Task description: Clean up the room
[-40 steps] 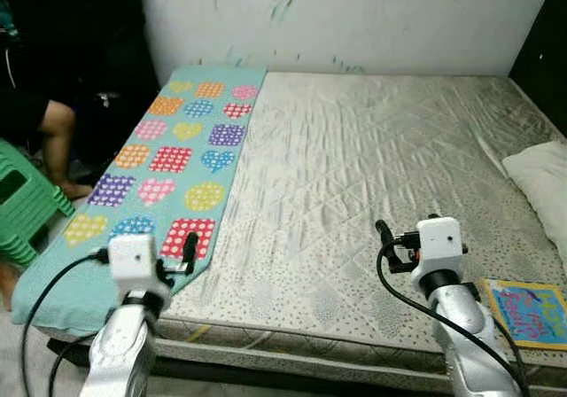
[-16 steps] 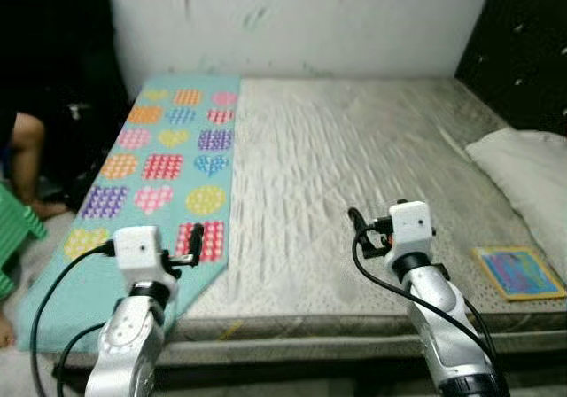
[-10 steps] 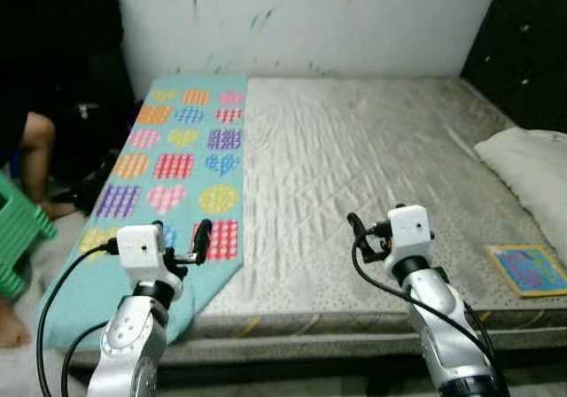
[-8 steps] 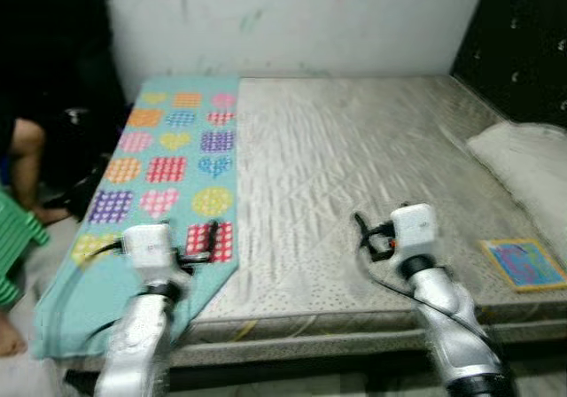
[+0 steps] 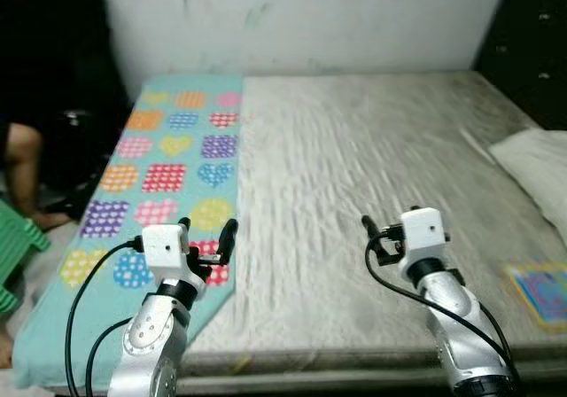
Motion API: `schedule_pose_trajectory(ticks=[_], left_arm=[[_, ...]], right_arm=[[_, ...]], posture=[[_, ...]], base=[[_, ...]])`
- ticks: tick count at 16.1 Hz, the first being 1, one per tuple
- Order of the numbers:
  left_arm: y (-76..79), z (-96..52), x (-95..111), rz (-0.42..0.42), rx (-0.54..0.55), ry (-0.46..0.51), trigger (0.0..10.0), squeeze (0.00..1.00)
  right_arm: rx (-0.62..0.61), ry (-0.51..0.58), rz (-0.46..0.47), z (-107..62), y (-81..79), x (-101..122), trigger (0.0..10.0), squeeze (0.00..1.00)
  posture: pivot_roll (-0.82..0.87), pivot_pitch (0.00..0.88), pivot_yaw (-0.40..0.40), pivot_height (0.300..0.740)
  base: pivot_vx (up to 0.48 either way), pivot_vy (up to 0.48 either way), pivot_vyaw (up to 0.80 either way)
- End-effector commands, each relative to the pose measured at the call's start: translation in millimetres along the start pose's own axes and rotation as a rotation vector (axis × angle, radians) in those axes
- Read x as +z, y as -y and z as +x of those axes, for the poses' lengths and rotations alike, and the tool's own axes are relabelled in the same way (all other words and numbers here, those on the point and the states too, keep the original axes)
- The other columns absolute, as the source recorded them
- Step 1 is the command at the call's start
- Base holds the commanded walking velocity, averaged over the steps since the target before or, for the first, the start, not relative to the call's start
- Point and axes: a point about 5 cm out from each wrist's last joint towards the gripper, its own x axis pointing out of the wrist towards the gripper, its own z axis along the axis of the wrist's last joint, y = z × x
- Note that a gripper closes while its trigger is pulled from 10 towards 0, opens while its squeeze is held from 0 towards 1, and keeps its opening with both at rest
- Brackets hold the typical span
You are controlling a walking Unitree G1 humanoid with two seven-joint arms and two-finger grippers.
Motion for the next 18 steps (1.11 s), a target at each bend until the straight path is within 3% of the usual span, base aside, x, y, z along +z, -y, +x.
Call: schedule_pose_trajectory(ticks=[1,3,8,18], left_arm=[[-9.9,-2.6,2.3,0.018,0.042,-0.004,10.0,0.0],[-10.1,-0.4,-3.8,0.0,0.094,-0.052,10.0,0.0],[-8.6,-0.6,-3.6,-0.025,0.08,-0.049,10.0,0.0],[-8.3,0.4,-3.3,-0.028,0.072,-0.055,10.0,0.0]], right_arm=[[0.023,0.027,0.006,2.5,-8.0,6.4,10.0,0.0],[0.023,0.024,0.005,1.6,-7.7,5.4,10.0,0.0],[0.022,0.021,0.002,0.7,-7.2,4.6,10.0,0.0],[0.025,0.016,-0.004,-0.1,-7.8,3.0,10.0,0.0]], posture=[[-0.14,0.028,-0.003,0.74],[-0.14,0.033,-0.003,0.74],[-0.14,0.036,-0.001,0.74],[-0.14,0.048,0.001,0.74]], base=[[0.277,0.0,0.0],[0.0,0.0,0.0],[0.0,0.0,0.0],[0.0,0.463,0.0]])
